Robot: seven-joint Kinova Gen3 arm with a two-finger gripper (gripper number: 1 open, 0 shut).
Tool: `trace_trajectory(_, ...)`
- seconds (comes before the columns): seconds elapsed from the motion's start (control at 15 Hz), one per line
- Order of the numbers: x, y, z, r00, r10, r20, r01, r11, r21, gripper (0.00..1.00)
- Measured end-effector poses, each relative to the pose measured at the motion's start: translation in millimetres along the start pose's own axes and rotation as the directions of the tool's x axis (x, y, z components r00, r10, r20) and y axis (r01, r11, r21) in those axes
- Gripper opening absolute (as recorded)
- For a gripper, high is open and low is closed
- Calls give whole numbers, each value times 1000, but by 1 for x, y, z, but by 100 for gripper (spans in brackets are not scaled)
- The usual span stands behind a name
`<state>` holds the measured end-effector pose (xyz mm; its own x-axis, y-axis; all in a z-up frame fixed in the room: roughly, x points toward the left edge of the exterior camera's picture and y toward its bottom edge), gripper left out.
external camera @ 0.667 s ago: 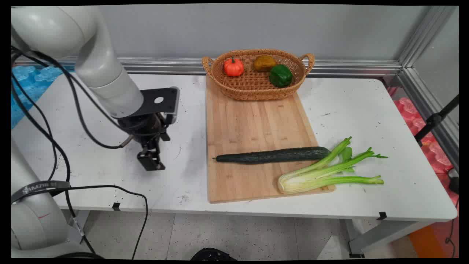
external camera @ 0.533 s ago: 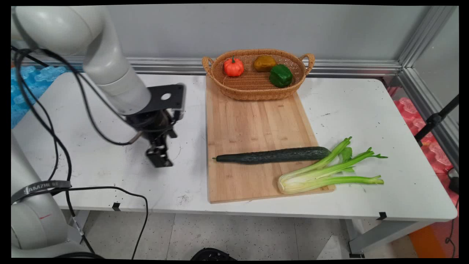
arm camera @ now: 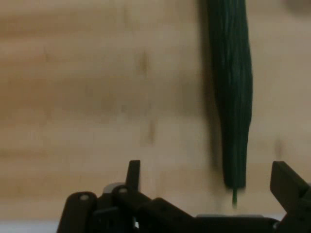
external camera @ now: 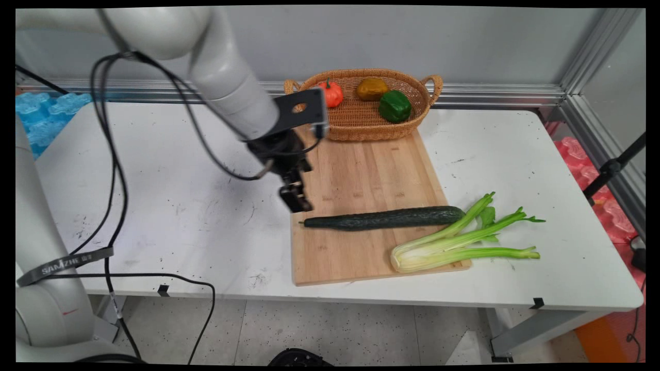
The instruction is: Pick up the cucumber from the cutting board
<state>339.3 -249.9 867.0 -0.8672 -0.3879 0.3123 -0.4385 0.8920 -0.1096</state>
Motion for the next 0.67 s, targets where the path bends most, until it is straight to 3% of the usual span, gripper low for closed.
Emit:
trace_trajectory(0.2,30,1,12,998,-10,-55,11,1000,7,100)
trace_trajectory(0.67,71,9,51,991,-37,-128,39,999,15,100)
